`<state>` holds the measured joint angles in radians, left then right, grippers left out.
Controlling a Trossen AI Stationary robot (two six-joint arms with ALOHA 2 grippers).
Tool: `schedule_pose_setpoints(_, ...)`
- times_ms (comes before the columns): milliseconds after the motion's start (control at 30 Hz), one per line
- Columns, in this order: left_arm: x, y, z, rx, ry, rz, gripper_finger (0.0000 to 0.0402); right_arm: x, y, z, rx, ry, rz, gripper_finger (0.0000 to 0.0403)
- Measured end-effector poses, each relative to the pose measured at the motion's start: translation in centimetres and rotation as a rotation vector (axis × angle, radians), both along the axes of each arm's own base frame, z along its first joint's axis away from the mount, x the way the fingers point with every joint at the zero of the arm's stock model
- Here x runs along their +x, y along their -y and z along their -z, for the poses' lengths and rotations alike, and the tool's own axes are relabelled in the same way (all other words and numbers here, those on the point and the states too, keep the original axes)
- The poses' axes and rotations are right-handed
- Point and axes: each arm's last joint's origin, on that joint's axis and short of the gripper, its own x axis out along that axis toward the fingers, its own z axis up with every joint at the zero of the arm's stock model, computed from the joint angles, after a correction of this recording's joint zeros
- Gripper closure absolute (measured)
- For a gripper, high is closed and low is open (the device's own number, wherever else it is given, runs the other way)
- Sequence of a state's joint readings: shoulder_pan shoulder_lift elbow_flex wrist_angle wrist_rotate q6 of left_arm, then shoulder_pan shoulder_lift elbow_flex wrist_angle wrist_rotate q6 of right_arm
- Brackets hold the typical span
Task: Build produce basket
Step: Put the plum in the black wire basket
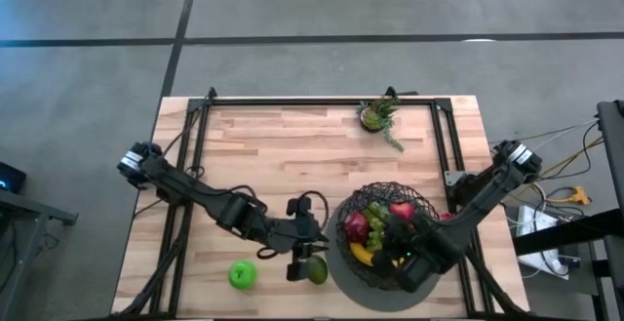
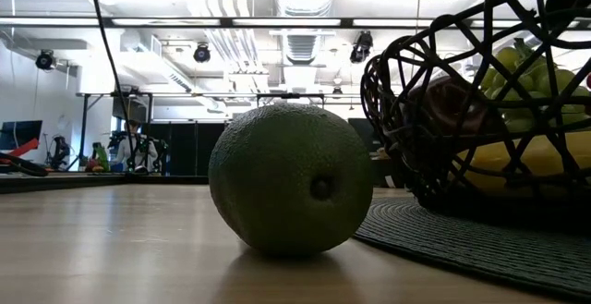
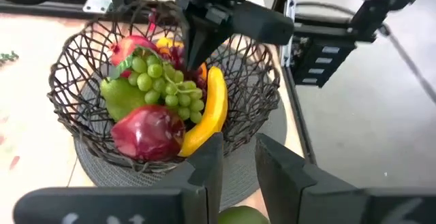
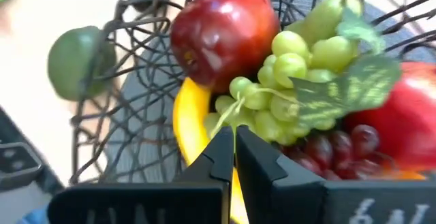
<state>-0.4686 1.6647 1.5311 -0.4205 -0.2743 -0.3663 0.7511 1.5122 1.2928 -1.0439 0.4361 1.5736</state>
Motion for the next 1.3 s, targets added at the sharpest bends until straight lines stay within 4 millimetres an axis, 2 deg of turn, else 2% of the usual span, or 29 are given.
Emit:
schedule_pose_setpoints(133, -1.4, -0.7, -0.8, -0.016, -0.047, -0.056, 0.0334, -0.7, -0.1, -2.8, -0.002, 0.017, -0.024, 0.0394)
schedule_pose_setpoints(333, -4.4, -1.8, -0.2, -0.026, -0.276, -0.179, 0.0334, -0.6, -0.4, -5.5, -0.097, 0.185, -0.054, 0.0394)
schedule_pose_setpoints(433, -5.1, -1.8, 1.7, -0.038, -0.376, -0.242, 0.0334, -0.4, -0.4, -6.0, -0.163, 0.261, -0.040, 0.0394)
schedule_pose_setpoints(600, -5.1, -1.8, 6.4, -0.184, -0.428, -0.406, 0.0332, -0.3, -0.3, -6.1, -0.191, 0.295, -0.027, 0.0394)
schedule_pose_setpoints(733, -4.4, -1.8, 10.0, -0.367, -0.328, -0.447, 0.0305, -0.4, -0.4, -6.1, -0.190, 0.296, -0.028, 0.0394)
schedule_pose_setpoints(933, -3.7, -2.4, 13.2, -0.551, -0.076, -0.388, 0.0214, -0.3, -0.4, -6.1, -0.190, 0.296, -0.029, 0.0394)
schedule_pose_setpoints(1100, -4.3, -3.4, 14.8, -0.328, 0.098, -0.267, 0.0150, -0.3, -0.4, -6.1, -0.189, 0.297, -0.029, 0.0394)
schedule_pose_setpoints(1233, -4.3, -3.4, 15.4, -0.082, 0.117, -0.154, 0.0139, -0.3, -0.4, -6.1, -0.194, 0.295, -0.038, 0.0394)
schedule_pose_setpoints(1300, -4.2, -3.3, 15.7, -0.018, 0.109, -0.125, 0.0139, -0.3, -0.4, -6.1, -0.193, 0.296, -0.038, 0.0394)
